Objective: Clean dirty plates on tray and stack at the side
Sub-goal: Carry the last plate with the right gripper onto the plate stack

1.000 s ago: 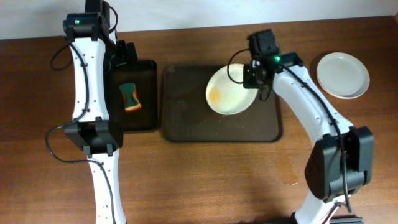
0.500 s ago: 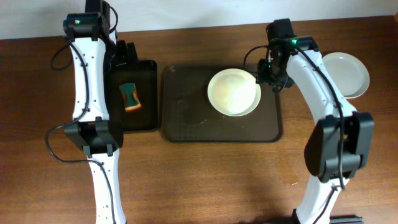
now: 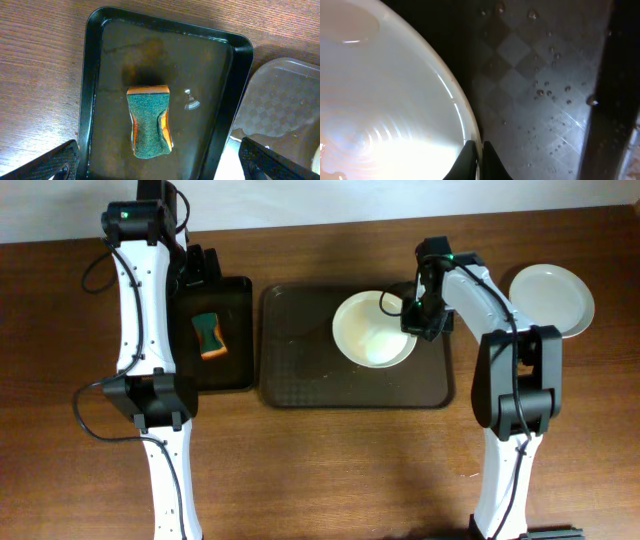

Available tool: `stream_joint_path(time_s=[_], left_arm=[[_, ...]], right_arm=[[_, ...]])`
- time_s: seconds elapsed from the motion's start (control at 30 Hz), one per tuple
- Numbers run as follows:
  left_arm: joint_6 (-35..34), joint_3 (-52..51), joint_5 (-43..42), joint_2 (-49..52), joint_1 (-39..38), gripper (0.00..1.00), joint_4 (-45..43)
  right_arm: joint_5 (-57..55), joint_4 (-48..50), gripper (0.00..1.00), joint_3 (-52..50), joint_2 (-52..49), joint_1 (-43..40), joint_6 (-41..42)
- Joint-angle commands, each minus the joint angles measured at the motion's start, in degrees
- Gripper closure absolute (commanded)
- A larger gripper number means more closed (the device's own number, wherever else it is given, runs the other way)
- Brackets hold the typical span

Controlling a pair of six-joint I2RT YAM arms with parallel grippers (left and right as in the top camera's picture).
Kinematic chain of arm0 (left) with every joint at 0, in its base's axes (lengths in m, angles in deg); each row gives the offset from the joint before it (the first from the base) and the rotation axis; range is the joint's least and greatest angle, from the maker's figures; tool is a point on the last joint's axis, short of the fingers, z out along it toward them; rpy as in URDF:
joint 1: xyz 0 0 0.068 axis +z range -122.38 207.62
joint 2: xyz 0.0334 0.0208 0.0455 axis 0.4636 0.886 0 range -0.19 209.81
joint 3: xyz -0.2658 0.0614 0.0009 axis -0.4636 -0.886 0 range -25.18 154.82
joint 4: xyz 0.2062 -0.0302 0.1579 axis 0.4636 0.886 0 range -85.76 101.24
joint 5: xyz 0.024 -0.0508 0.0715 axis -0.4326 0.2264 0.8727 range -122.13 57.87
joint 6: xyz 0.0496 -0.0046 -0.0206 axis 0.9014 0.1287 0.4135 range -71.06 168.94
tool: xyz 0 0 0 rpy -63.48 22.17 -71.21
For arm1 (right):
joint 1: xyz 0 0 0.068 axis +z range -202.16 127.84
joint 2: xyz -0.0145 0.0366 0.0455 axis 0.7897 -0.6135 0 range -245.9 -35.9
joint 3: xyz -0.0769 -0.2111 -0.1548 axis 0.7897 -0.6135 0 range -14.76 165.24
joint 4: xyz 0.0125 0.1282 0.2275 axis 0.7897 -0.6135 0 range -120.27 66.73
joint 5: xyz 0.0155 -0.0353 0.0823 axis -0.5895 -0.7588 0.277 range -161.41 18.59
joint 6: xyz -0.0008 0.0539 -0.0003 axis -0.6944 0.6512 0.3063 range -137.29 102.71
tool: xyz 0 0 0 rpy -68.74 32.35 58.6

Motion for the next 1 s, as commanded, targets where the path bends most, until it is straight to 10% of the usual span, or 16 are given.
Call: stream_joint_path(time_s=[0.0, 0.67, 0.97], left_arm=[[0.48, 0.39, -0.39, -0.61, 0.39, 0.00, 0.07], [0.48, 0.39, -0.39, -0.61, 0.39, 0.00, 0.07], [0.48, 0.39, -0.39, -0.61, 0.39, 0.00, 0.07]], right_arm=[[-17.18, -3.82, 0.96, 2.03, 2.38, 2.23, 2.54], [-77.07, -8.31, 0.96, 3.13, 13.97, 32.74, 0.50], [-50.14, -7.50, 0.96, 3.13, 14.03, 23.17, 14.78]])
